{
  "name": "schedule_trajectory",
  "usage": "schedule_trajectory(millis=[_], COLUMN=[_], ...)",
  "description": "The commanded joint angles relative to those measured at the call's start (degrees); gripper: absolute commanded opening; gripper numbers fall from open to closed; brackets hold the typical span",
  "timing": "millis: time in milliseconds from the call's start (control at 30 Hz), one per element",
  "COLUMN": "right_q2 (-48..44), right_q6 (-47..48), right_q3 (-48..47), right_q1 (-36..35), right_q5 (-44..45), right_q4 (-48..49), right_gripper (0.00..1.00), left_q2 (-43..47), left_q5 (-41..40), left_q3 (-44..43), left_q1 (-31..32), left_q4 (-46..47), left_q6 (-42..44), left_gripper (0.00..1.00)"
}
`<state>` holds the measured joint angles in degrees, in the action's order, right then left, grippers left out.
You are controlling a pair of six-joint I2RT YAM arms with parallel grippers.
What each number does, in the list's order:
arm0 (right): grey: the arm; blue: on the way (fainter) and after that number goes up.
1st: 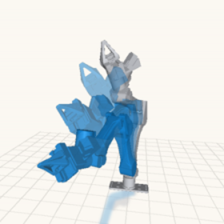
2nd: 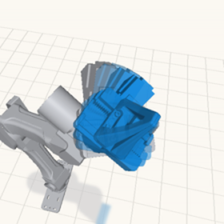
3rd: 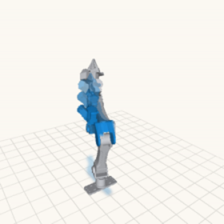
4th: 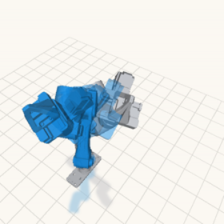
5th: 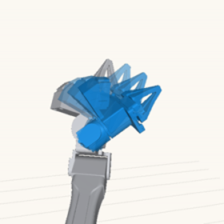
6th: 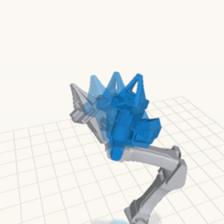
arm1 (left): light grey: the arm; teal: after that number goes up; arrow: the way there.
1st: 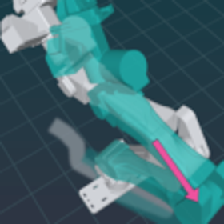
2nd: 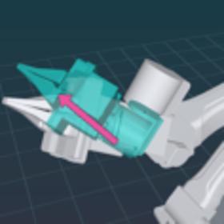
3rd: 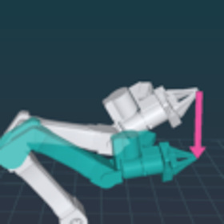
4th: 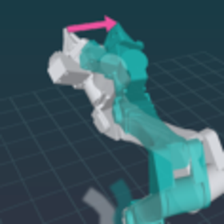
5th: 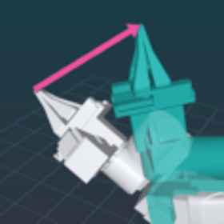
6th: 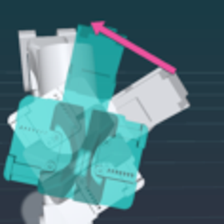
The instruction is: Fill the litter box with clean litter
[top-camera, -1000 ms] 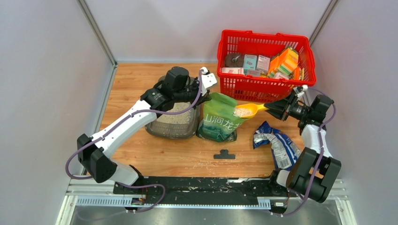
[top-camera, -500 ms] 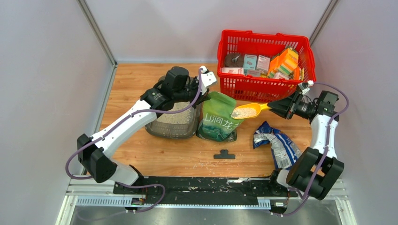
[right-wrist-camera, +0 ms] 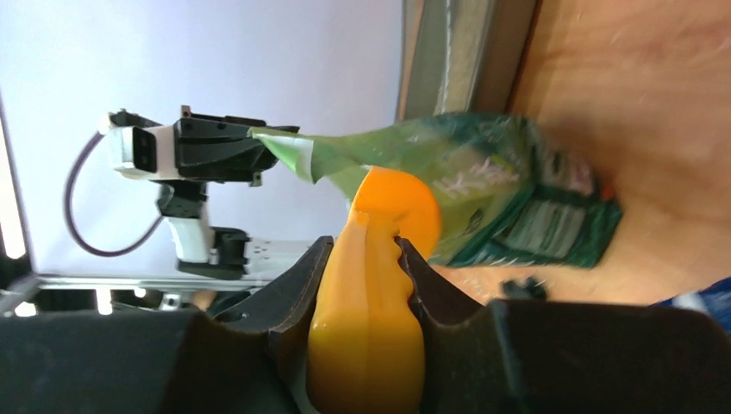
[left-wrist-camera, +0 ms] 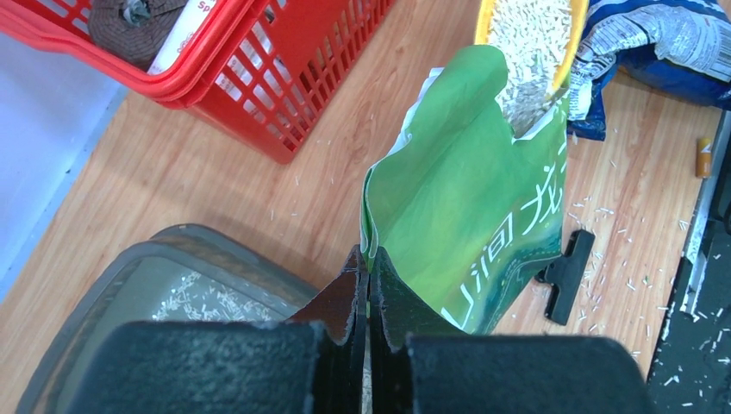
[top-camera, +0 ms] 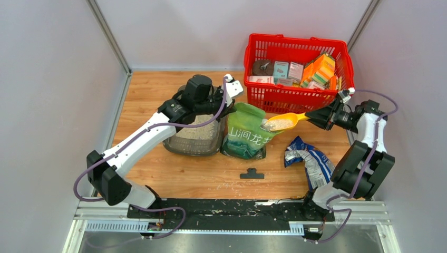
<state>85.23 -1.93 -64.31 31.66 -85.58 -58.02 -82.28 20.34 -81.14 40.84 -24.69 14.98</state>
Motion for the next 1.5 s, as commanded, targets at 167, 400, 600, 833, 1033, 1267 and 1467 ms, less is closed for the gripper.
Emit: schedule_trajectory(millis=[167, 400, 600, 833, 1033, 1267, 1467], right_q2=[6.18, 4.06, 6.52, 9.25, 9.43, 7.41, 3.29], right_q6=[34.55, 29.36, 30.4, 29.36, 28.04, 29.71, 30.58], right_q3=[-10.57, -8.46, -12.58, -12.94, -15.4, -15.93, -13.57], right_q1=[0.33, -0.37, -0.37, -0.63, -1.25, -1.43, -1.34], right_q5=[-8.29, -8.29, -8.29, -8.29, -8.29, -8.2, -8.11], right_q4=[-37.25, -34.62, -36.98, -37.34, -37.43, -37.43, -37.43], right_gripper=[0.0, 0.0, 0.0, 0.0, 0.0, 0.0, 0.0], left_q2=[-4.11, -8.25, -6.06, -1.04, -0.34, -0.34, 0.1], left_q5=[-4.08, -4.26, -1.62, 1.81, 2.25, 3.04, 3.3], left_q3=[-6.12, -8.15, -6.75, -3.5, -2.88, -2.09, -1.91], left_q1=[-1.11, -1.38, -1.38, -1.38, -1.29, -1.03, -1.03], left_q4=[6.14, 6.23, 5.88, 5.09, 2.8, 3.33, 2.98], left_q6=[1.01, 1.54, 1.1, 1.98, 3.56, 3.82, 4.0], left_gripper=[0.0, 0.0, 0.0, 0.0, 0.0, 0.0, 0.0])
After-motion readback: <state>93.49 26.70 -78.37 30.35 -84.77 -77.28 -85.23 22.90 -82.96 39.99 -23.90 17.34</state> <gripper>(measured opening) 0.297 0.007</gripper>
